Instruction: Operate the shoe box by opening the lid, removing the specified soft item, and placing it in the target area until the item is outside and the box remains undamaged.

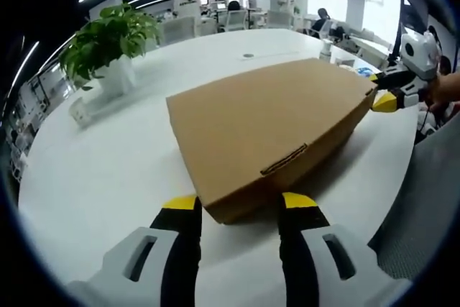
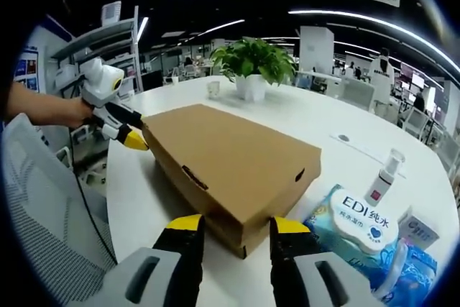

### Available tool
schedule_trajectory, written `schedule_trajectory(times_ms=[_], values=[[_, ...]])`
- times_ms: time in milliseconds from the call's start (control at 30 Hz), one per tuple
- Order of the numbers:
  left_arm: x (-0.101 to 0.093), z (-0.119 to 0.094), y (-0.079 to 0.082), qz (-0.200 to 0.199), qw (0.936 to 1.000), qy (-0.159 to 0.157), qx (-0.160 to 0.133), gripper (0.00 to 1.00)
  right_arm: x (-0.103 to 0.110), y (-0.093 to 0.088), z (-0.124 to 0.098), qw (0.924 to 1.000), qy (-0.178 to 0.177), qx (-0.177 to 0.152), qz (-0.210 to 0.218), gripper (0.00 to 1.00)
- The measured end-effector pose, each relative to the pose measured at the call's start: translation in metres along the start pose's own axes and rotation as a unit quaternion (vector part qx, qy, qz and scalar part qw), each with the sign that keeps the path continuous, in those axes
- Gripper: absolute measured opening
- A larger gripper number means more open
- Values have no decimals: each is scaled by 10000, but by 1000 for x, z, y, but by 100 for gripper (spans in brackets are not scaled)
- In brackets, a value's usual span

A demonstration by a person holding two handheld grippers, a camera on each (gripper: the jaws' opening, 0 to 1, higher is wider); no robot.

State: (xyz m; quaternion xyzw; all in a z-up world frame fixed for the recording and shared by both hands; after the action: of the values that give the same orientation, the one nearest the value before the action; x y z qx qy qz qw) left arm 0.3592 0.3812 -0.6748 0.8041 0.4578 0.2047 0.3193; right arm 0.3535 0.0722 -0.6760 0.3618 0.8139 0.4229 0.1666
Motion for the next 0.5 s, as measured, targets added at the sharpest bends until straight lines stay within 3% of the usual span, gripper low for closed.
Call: schedule_trajectory(times_ms=[500], values=[[0, -8, -3, -72, 9999, -69, -46, 42, -2, 7, -6, 9998, 54, -138, 117, 35]])
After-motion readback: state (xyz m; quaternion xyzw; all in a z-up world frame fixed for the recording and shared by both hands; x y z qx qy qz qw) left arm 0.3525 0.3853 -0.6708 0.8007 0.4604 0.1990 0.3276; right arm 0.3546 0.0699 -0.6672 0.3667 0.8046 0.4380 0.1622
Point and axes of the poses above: the point that each gripper's makers call its tool centre point, and the gripper's own axes: z roughly forward along the fingers, x roughly to its left, y roughly out of its top, the point moved 7 cm from there along -z, roughly backward along the fingers, and after that the axes turned 2 degrees about x, right-handed, at the moved point
